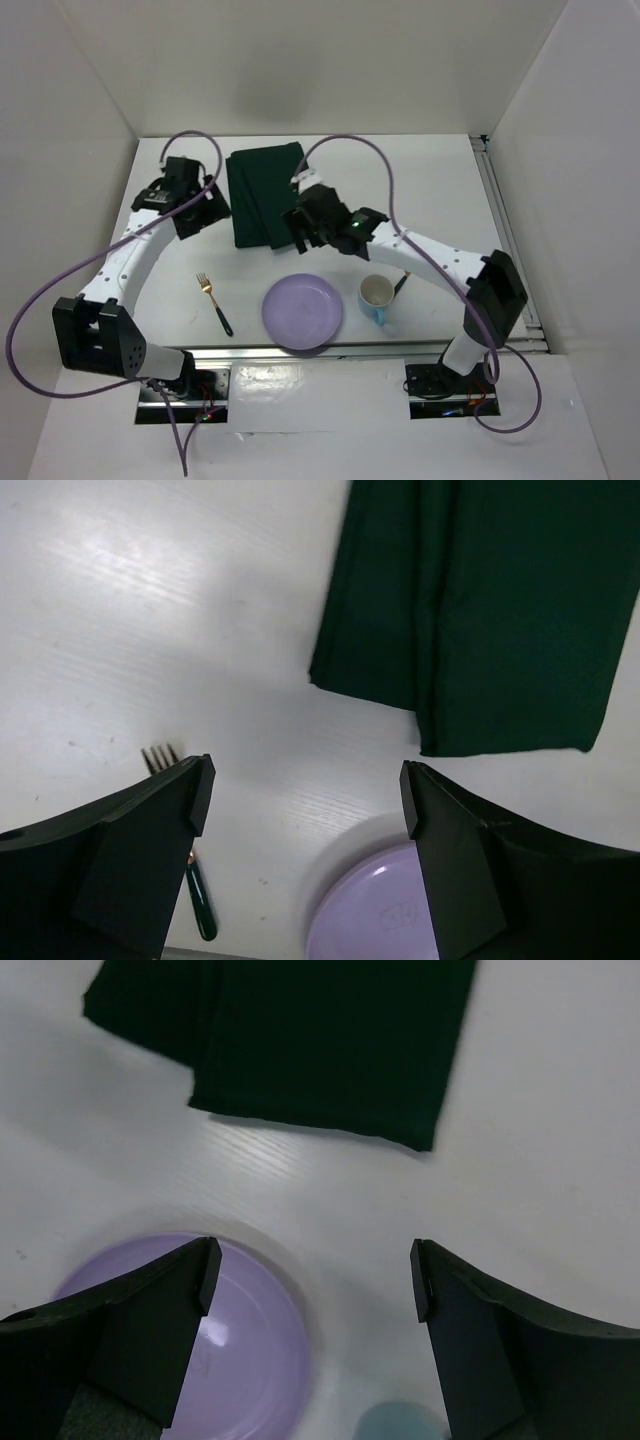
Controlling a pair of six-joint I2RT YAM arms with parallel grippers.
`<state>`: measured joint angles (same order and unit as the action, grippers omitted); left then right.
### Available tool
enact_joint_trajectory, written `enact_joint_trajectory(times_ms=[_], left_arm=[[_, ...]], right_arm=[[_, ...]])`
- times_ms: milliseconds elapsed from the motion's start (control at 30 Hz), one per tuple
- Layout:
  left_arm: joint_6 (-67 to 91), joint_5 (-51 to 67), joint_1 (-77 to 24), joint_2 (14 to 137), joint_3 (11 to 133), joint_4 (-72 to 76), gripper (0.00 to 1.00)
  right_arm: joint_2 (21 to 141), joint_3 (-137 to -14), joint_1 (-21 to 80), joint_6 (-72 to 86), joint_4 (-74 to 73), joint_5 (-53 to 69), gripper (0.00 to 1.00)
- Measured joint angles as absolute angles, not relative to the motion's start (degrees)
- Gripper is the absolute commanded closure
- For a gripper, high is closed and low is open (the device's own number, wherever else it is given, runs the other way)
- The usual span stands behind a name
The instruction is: Set the dinner table for one person
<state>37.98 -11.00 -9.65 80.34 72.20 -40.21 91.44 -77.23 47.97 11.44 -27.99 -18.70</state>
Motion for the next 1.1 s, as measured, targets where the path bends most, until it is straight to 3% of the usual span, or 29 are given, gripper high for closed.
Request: enact_joint_trajectory(times_ms=[367,700,1000,1100], left_arm=[[41.0,2.3,13.3,74.2,67.2,-43.7,0.08],[40.3,9.1,15.6,74.1,65.0,-44.2,0.08],[40.2,10.9,15.6,74.0,63.1,-44.1,0.08],[40.2,11.4,15.6,74.0,62.4,-43.9,0.08]], right_arm=[[112.6,-85.6,58.7,-0.8,-17.4,-23.2,0.16],[125.0,-91.5,60.7,-11.6,-12.4,-27.6,0.25],[126.2,-91.6,59.0,-14.8,-9.9,-30.0,0.35],[126.3,-91.7,58.5,-16.1,-8.7,-30.5,0.43]])
